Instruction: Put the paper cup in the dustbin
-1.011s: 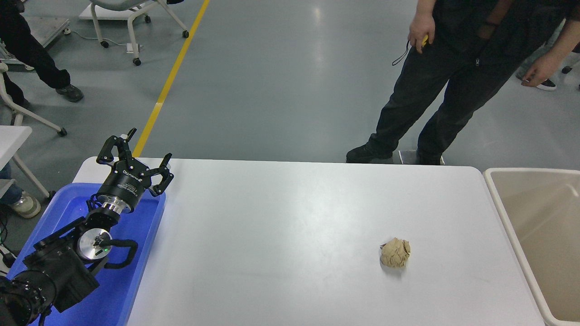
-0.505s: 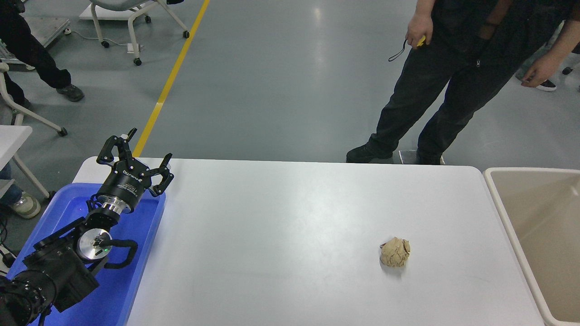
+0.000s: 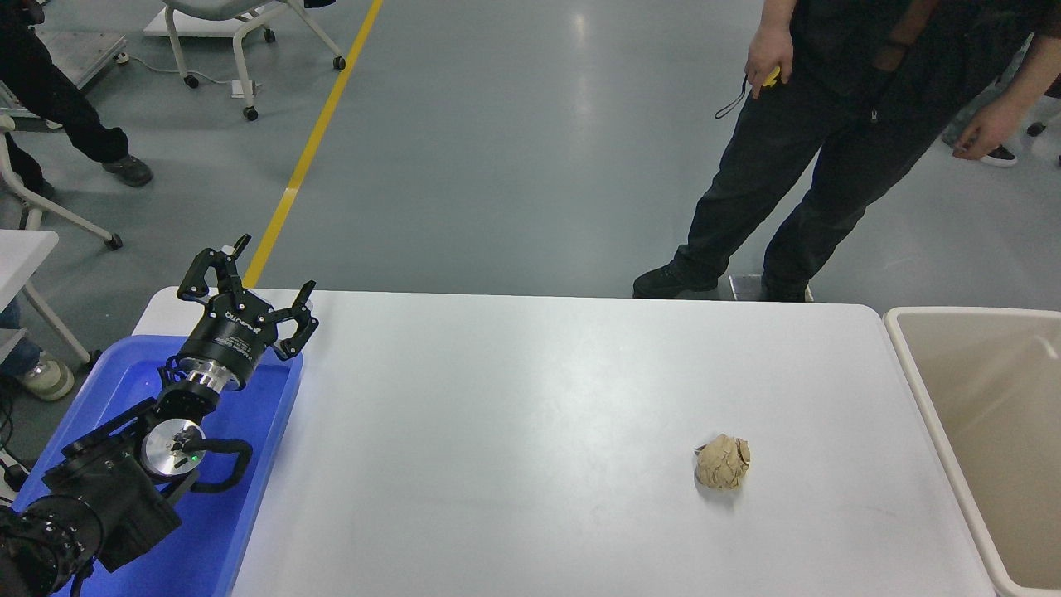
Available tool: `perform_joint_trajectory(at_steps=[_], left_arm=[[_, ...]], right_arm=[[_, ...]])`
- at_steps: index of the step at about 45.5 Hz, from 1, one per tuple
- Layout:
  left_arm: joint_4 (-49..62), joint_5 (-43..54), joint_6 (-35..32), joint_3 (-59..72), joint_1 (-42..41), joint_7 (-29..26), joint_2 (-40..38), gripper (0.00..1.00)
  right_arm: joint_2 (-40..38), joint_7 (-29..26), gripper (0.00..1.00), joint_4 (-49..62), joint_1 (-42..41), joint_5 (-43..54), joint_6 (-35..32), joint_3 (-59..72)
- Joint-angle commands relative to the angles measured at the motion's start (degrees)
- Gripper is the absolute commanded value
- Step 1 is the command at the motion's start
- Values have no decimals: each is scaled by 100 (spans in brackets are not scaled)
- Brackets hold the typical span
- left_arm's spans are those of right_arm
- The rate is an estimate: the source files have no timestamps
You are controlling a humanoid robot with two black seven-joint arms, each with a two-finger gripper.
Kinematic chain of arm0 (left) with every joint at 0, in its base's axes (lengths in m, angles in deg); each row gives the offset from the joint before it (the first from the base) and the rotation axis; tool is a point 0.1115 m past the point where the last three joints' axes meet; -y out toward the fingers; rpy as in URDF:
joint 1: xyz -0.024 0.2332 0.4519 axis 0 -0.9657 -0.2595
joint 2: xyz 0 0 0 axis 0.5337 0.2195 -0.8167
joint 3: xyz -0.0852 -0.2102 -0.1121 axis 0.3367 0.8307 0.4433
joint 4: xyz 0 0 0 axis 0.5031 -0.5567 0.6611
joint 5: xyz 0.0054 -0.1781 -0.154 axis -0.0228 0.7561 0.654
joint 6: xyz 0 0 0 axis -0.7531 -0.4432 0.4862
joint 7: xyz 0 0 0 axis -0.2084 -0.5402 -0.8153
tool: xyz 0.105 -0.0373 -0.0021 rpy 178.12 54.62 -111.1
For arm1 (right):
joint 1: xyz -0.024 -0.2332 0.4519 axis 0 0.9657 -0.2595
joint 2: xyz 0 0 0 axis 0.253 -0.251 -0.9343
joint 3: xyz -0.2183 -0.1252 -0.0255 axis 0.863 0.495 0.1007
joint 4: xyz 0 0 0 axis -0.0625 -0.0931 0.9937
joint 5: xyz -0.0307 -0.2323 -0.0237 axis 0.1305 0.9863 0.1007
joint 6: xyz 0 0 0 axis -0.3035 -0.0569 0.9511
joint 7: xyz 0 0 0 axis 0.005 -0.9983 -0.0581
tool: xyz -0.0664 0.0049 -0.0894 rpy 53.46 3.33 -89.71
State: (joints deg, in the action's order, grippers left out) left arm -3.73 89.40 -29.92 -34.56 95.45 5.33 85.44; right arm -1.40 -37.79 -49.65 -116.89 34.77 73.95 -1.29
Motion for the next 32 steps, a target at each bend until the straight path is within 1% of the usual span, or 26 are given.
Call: perform_joint_trajectory(at_steps=[1,26,32], left_arm=[[-6,7,1,0,0,0,0,100],[3,-2,1,0,0,0,0,100],[3,-2,-8,0,0,0,0,100]], right_arm=[[278,-1,0,3,261,-8,129,-214],[383,-1,0,-5,296,-8,129,-223],[383,8,0,-14,279,-8,322,-215]])
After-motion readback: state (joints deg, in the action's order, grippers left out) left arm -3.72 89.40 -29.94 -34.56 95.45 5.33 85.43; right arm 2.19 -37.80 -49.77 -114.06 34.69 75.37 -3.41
